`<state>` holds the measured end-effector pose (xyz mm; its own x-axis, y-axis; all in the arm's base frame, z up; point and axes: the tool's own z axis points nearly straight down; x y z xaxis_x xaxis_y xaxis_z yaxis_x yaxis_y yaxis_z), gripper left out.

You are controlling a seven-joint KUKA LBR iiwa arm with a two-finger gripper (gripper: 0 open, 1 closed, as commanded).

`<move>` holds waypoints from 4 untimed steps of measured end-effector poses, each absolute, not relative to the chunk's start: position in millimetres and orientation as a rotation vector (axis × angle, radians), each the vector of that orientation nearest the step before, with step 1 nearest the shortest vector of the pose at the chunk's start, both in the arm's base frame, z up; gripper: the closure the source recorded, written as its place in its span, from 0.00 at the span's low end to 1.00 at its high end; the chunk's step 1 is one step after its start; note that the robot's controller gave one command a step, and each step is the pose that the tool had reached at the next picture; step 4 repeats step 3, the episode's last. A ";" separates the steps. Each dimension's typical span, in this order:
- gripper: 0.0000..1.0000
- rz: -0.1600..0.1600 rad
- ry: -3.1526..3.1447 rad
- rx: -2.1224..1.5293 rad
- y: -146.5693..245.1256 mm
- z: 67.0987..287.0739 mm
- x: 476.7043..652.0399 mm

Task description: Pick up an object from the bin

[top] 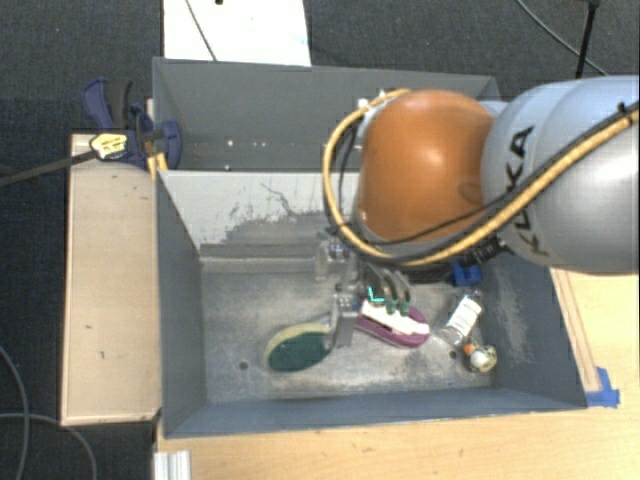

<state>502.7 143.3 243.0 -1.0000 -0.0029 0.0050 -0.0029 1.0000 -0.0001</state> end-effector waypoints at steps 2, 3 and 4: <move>1.00 -0.001 -3.111 0.444 168.3 101.2 505.8; 1.00 -0.003 -3.118 0.463 171.4 233.5 497.6; 1.00 -0.003 -3.118 0.463 171.4 233.5 497.6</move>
Offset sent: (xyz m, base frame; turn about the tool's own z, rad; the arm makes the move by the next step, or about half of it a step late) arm 0.0025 0.0251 -0.1423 -0.2878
